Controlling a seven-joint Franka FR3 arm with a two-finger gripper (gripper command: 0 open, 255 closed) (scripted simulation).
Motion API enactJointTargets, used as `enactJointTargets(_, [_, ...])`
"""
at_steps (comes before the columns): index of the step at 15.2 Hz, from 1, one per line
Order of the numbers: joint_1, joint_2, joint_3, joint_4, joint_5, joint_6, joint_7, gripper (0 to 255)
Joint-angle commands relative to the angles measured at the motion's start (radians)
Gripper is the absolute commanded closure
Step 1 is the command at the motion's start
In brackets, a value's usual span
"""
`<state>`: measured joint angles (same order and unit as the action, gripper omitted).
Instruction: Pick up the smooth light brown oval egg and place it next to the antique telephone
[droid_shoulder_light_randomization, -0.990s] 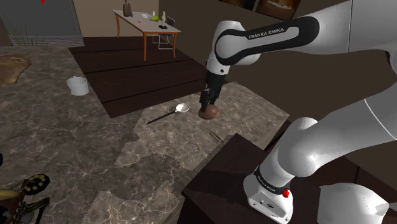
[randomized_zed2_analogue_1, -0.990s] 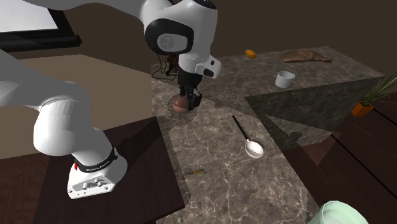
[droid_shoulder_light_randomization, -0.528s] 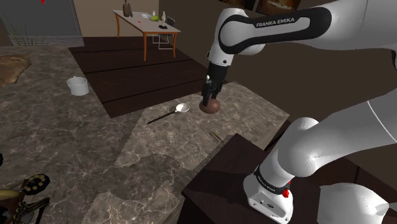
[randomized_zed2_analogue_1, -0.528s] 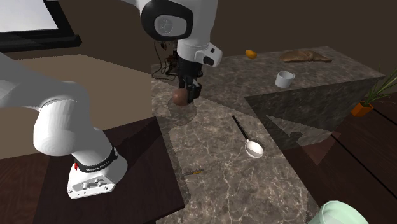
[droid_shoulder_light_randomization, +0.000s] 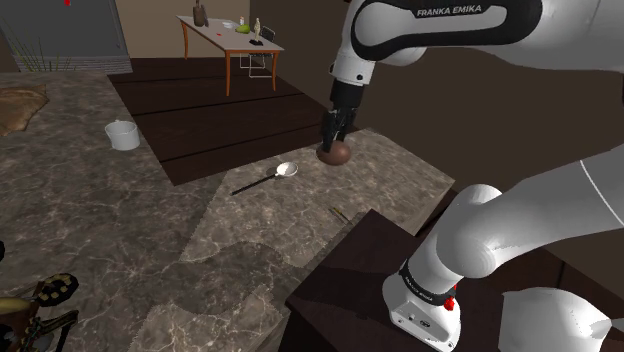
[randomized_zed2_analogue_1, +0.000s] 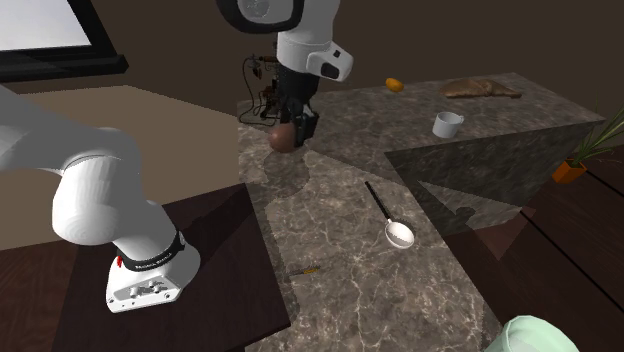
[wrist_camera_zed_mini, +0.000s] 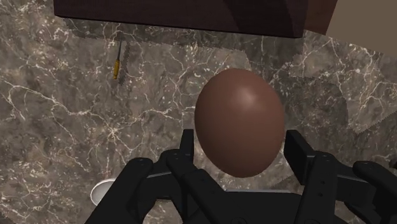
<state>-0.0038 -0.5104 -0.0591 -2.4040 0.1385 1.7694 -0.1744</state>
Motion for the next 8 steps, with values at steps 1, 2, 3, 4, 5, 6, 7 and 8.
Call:
enactJointTargets(1, [0.001, -0.004, 0.001, 0.022, 0.000, -0.026, 0.005, 255])
enactJointTargets(2, [0.001, -0.005, 0.001, 0.034, 0.000, -0.039, 0.007, 255])
enactJointTargets(3, [0.001, -0.007, 0.001, 0.047, -0.001, -0.053, 0.009, 255])
enactJointTargets(4, [0.001, -0.008, 0.001, 0.059, -0.001, -0.066, 0.011, 255])
enactJointTargets(5, [0.001, -0.008, 0.001, 0.072, -0.001, -0.080, 0.013, 255])
enactJointTargets(6, [0.001, -0.009, 0.001, 0.085, -0.002, -0.093, 0.015, 255])
enactJointTargets(7, [0.001, -0.009, 0.001, 0.098, -0.002, -0.106, 0.017, 255])
enactJointTargets(8, [0.001, -0.009, 0.001, 0.100, -0.002, -0.108, 0.017, 255])
